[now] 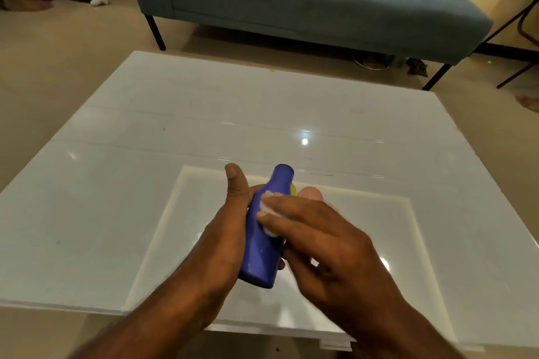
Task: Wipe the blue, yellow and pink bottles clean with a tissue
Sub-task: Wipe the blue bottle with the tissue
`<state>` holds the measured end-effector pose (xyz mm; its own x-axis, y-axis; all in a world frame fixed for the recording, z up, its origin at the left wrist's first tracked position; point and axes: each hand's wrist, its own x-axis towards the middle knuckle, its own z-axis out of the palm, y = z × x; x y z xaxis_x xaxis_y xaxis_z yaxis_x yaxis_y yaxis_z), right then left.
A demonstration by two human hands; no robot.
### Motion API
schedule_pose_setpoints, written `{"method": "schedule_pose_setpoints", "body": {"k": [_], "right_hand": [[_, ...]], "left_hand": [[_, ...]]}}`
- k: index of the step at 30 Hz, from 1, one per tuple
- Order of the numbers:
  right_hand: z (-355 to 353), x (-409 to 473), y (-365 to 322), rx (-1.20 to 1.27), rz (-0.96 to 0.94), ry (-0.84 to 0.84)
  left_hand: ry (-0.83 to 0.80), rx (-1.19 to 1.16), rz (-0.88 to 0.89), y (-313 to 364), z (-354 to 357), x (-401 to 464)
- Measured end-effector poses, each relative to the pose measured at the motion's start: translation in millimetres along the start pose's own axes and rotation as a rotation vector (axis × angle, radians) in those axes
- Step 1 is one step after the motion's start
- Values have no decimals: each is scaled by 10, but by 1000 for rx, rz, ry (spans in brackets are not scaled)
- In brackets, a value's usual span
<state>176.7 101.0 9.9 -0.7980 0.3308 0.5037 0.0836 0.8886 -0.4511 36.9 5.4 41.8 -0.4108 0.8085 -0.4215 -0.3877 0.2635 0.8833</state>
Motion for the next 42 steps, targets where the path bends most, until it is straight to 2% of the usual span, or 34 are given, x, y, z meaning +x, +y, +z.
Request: {"method": "schedule_pose_setpoints", "body": {"k": [3,4,8,12,15,17,20,23,25,28,30,33,35,39,42], "right_hand": [[-53,60,57,-12,160,147],[-66,72,38,6,162,162],[-40,56,-45,-17,70,115],[-53,87,49,18,210,156],[-63,36,-53,70,157,86],[-58,28,-65,60,160,103],[-90,79,-21,83,288,115],[-102,57,-104,150,199,52],[-100,31,-138,106,125,82],[-112,62,-18,33,262,124],[-127,71,-26,64,293,80],[-109,31,-163,184,103,-1],[-103,1,-162,154,45,33],[-132,46,-31,69,217,119],[-114,6,-168,172,74,29]], "left_hand": [[-60,-4,-56,0,40,15],[-63,-18,-70,0,48,14],[-10,20,-34,-7,50,22],[-24,12,-70,18,91,27],[21,37,-50,8,63,22],[18,47,-61,14,69,20],[-12,56,-75,6,98,8],[15,63,-24,-42,61,5],[19,59,-5,-38,44,12],[-1,69,-26,-18,82,30],[-14,78,-30,-44,84,27],[19,70,6,-59,33,0],[44,72,25,-57,16,8],[23,58,13,-53,62,9],[28,40,28,-26,46,-11]]}}
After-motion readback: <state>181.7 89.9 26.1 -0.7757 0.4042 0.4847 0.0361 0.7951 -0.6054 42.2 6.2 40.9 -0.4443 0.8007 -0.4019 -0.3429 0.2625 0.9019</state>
